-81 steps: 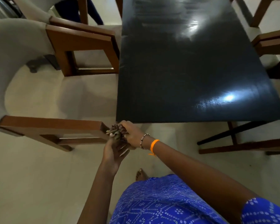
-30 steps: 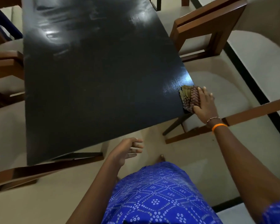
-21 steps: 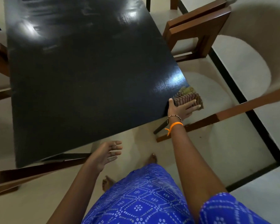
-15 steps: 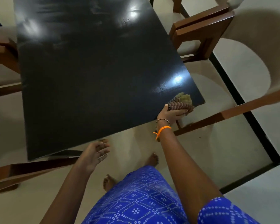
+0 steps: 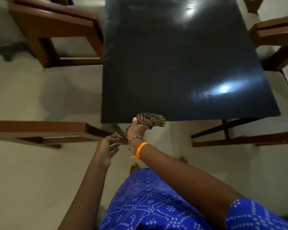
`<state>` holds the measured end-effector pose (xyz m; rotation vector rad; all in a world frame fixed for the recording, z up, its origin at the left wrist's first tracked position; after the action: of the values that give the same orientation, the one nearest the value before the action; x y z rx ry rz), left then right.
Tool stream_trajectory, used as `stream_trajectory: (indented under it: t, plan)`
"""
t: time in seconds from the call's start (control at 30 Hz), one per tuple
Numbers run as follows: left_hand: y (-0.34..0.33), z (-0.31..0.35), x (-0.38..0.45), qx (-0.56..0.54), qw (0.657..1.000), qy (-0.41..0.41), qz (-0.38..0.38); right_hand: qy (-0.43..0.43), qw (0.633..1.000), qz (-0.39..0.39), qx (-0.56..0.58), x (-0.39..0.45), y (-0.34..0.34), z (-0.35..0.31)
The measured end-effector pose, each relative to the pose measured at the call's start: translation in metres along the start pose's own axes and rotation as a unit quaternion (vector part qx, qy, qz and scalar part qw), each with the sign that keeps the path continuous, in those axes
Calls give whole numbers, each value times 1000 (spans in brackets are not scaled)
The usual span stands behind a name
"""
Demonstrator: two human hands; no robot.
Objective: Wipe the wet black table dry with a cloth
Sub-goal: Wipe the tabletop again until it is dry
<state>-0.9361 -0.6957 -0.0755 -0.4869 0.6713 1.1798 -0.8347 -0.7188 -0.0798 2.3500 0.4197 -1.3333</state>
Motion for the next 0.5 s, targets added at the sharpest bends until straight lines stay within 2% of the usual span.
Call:
stream_trajectory:
  t: [0.1, 0.2, 0.27, 0.33, 0.43, 0.5]
  plan:
    - [29, -4, 1, -34, 999, -9, 32, 29, 991, -77, -110, -14, -24, 13]
    - [47, -8, 1, -74, 996, -15, 52, 110, 956, -145, -231, -27, -42, 16]
    - [58, -10, -1, -103, 992, -16, 69, 152, 906, -200, -342, -33, -56, 16]
    - [66, -14, -2, -122, 989, -13, 87, 158, 838, -238, -464, -36, -62, 16]
    - [74, -21, -6, -172, 981, 3, 88, 158, 771, -270, -555, -33, -54, 10]
    - [71, -23, -10, -210, 976, 30, 51, 171, 730, -305, -587, -35, -30, 2]
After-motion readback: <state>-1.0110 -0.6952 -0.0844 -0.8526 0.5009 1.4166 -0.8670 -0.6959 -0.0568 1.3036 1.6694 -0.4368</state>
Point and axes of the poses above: each hand's wrist, its own x-axis towards the middle knuckle, its own y-axis out of the back of the hand, z = x × y, the point moved 1 cm from there along x, towards the middle knuckle, and after that the axes turned 14 degrees about -y, right-handed, at the moved point
